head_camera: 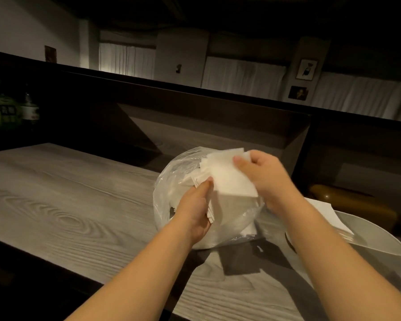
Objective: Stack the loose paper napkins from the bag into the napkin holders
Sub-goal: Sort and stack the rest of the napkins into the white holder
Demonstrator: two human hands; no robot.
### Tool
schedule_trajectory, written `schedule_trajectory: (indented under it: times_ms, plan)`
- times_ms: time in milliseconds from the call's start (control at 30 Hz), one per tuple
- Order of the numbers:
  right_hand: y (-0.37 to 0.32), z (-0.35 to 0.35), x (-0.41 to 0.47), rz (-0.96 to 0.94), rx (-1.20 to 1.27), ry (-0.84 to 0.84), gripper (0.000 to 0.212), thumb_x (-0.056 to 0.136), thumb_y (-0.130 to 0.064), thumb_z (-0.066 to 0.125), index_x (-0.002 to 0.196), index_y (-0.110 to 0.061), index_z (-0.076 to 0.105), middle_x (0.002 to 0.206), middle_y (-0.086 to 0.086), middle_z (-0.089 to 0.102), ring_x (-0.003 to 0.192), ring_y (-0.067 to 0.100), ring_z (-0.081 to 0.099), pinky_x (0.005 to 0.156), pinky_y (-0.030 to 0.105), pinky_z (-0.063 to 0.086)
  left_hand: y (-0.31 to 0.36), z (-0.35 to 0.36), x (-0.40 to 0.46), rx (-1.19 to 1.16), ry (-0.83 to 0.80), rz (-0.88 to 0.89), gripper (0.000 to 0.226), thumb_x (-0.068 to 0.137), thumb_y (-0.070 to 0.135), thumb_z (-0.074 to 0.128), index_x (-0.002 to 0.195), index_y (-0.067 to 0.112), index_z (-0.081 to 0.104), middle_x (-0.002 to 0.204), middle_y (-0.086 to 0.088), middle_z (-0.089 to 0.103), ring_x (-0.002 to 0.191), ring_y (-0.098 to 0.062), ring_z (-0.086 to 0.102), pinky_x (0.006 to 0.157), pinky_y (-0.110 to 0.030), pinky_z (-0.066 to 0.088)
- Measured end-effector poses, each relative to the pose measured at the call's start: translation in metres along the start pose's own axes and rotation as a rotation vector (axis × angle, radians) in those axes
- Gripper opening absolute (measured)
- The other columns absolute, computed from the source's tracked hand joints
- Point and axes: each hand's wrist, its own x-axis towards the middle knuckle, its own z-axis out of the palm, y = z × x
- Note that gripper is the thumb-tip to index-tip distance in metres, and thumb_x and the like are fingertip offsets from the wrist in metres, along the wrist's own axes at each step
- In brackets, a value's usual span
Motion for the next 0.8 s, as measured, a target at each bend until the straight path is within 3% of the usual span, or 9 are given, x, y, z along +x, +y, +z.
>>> schedule_trajectory:
  times_ms: [67, 133, 233, 333, 433, 533, 633, 733, 800]
  plan:
    - [0.008, 0.012, -0.003, -0.037, -0.145, -0.055, 0.027, 0.095, -0.030, 0.062, 0.073, -0.015, 0.059, 0.066, -0.003, 0.057, 0.057, 0.005, 0.052, 0.055, 0.020, 0.042, 0.002, 0.001, -0.003, 0.007, -0.010, 0.018, 0.023, 0.097, 0.030, 0.059, 0.109, 0.014, 0.070, 0.098, -0.009, 0.076, 0.094, -0.027, 0.072, 0.086, -0.042, 0.057]
    - [0.018, 0.019, 0.000, -0.072, -0.253, -0.036, 0.032, 0.094, -0.030, 0.063, 0.066, -0.014, 0.057, 0.058, -0.006, 0.050, 0.050, 0.003, 0.045, 0.054, 0.022, 0.039, 0.004, 0.000, -0.004, -0.084, -0.020, -0.007, 0.039, 0.098, 0.050, 0.049, 0.105, 0.018, 0.069, 0.095, -0.010, 0.077, 0.087, -0.027, 0.073, 0.078, -0.041, 0.058]
    - [0.029, 0.027, 0.008, -0.136, -0.335, 0.055, 0.035, 0.092, -0.033, 0.062, 0.068, -0.009, 0.058, 0.069, 0.004, 0.056, 0.066, 0.015, 0.054, 0.062, 0.037, 0.046, 0.007, -0.001, -0.002, -0.126, -0.064, -0.073, 0.055, 0.095, 0.065, 0.040, 0.105, 0.019, 0.069, 0.096, -0.012, 0.076, 0.080, -0.026, 0.075, 0.071, -0.038, 0.059]
    - [0.031, 0.038, 0.010, -0.141, -0.328, -0.014, 0.026, 0.100, -0.036, 0.048, 0.087, -0.017, 0.060, 0.096, 0.002, 0.058, 0.091, 0.017, 0.056, 0.079, 0.039, 0.049, 0.007, -0.002, -0.003, 0.046, -0.064, -0.078, 0.038, 0.092, 0.046, 0.062, 0.114, 0.017, 0.067, 0.099, -0.011, 0.076, 0.086, -0.026, 0.075, 0.070, -0.037, 0.061]
    - [0.032, 0.045, 0.012, -0.011, -0.082, -0.062, 0.028, 0.104, -0.041, 0.036, 0.110, -0.023, 0.056, 0.113, 0.001, 0.057, 0.106, 0.019, 0.055, 0.096, 0.041, 0.048, 0.009, -0.004, -0.001, 0.065, 0.009, -0.029, 0.027, 0.094, 0.029, 0.064, 0.115, 0.012, 0.066, 0.092, -0.008, 0.077, 0.082, -0.024, 0.074, 0.070, -0.037, 0.061]
    - [0.030, 0.040, 0.020, 0.066, 0.010, -0.027, 0.017, 0.104, -0.032, 0.040, 0.102, -0.025, 0.055, 0.106, -0.001, 0.061, 0.101, 0.019, 0.061, 0.092, 0.041, 0.053, 0.019, -0.013, 0.006, -0.080, 0.214, 0.128, 0.017, 0.098, 0.019, 0.058, 0.112, 0.010, 0.063, 0.087, -0.007, 0.074, 0.076, -0.023, 0.072, 0.065, -0.037, 0.059]
    - [0.030, 0.039, 0.026, 0.014, -0.433, -0.284, 0.019, 0.100, -0.011, 0.045, 0.097, -0.022, 0.060, 0.103, -0.003, 0.066, 0.094, 0.013, 0.063, 0.084, 0.031, 0.053, 0.027, -0.020, 0.011, -0.137, 0.329, 0.290, 0.021, 0.099, 0.020, 0.056, 0.119, 0.012, 0.058, 0.096, -0.008, 0.071, 0.081, -0.022, 0.071, 0.063, -0.033, 0.057]
    - [0.035, 0.044, 0.026, -0.044, -0.812, -0.567, 0.023, 0.096, -0.009, 0.053, 0.111, -0.023, 0.064, 0.113, -0.005, 0.064, 0.104, 0.014, 0.060, 0.088, 0.027, 0.049, 0.027, -0.021, 0.010, -0.126, 0.372, 0.375, 0.007, 0.099, 0.018, 0.052, 0.102, 0.015, 0.058, 0.088, -0.004, 0.068, 0.068, -0.015, 0.070, 0.058, -0.029, 0.056]
    - [0.033, 0.044, 0.024, -0.079, -0.906, -0.629, 0.026, 0.093, -0.010, 0.057, 0.115, -0.023, 0.064, 0.114, -0.004, 0.062, 0.102, 0.014, 0.057, 0.089, 0.028, 0.049, 0.028, -0.019, 0.007, -0.099, 0.409, 0.408, 0.008, 0.099, 0.019, 0.051, 0.092, 0.019, 0.055, 0.084, -0.003, 0.065, 0.072, -0.018, 0.068, 0.068, -0.034, 0.057]
